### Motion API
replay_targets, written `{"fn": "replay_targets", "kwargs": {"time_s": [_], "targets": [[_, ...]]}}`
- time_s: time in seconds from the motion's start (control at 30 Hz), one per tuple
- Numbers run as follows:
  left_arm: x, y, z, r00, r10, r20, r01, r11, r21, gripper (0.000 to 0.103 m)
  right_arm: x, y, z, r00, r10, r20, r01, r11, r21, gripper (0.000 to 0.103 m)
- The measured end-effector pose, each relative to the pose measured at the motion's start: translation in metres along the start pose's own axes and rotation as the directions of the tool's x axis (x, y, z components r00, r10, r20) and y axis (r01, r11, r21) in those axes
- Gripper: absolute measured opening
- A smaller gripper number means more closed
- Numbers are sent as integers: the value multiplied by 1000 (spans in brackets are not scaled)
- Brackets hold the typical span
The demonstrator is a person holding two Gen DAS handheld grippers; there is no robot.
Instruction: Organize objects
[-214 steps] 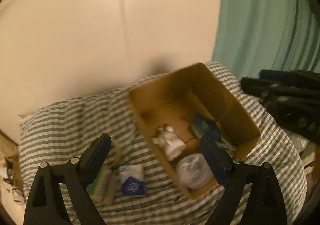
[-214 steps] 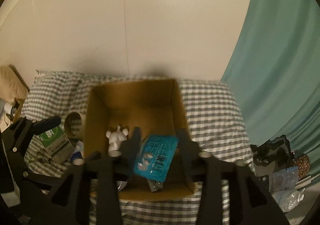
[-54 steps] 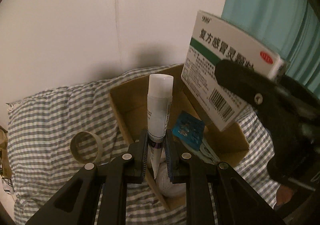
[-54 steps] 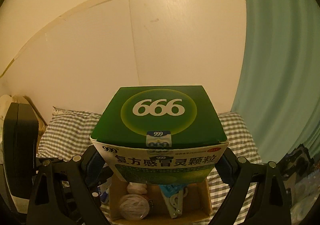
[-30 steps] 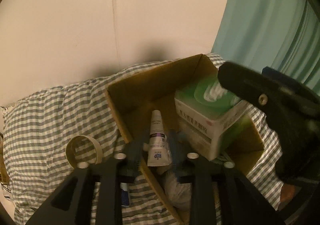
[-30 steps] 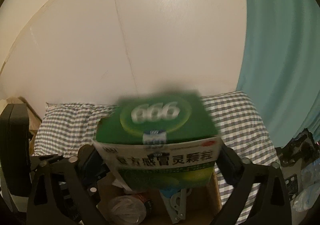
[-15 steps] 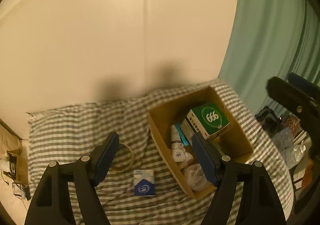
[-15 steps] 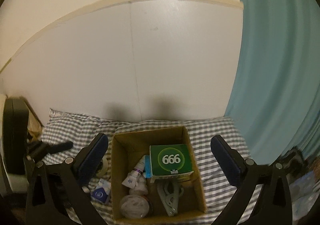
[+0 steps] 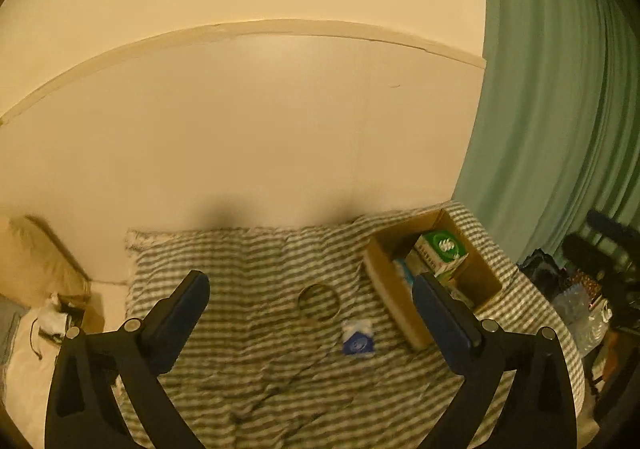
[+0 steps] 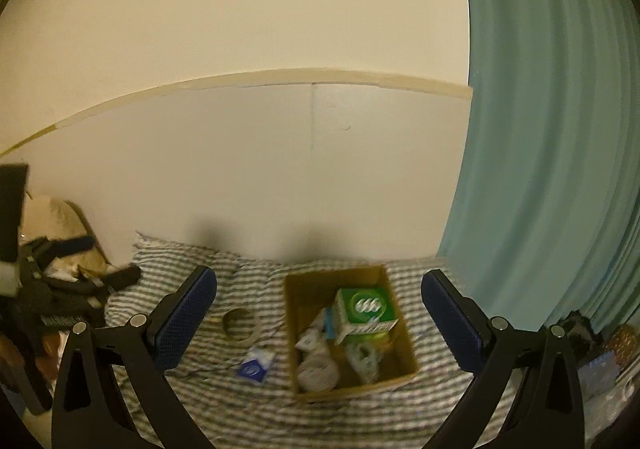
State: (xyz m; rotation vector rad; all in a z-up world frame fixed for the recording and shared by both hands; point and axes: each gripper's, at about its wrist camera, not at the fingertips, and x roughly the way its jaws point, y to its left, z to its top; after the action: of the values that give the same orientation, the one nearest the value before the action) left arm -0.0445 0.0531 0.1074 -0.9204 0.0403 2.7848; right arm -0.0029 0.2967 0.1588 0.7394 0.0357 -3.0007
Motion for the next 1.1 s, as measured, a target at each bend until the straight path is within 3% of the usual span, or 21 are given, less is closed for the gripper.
{"fn": "replay_targets", "kwargs": {"time_s": [0.3, 0.57, 0.8, 0.97, 1.1], "targets": [[-4, 55, -64, 997, 74, 13, -73, 995, -65, 103, 18, 60, -59, 997, 30, -74, -31, 999, -16, 103], [48, 58, -115, 993, 107, -40, -109, 994, -28, 103, 76, 87, -122, 976, 47, -213, -41, 999, 30, 103], [103, 80, -141, 983, 91, -161, -108, 989, -99, 103, 134, 105, -157, 953, 7, -302, -4, 1000, 11, 103], [128, 95, -144, 975, 130, -180, -156, 978, -137, 103, 172, 117, -181, 931, -23, -364, 29, 1000, 11, 103], [145, 93, -150, 971, 153, -182, -174, 979, -104, 103, 197, 127, -190, 915, -51, -401, 50, 999, -12, 103]]}}
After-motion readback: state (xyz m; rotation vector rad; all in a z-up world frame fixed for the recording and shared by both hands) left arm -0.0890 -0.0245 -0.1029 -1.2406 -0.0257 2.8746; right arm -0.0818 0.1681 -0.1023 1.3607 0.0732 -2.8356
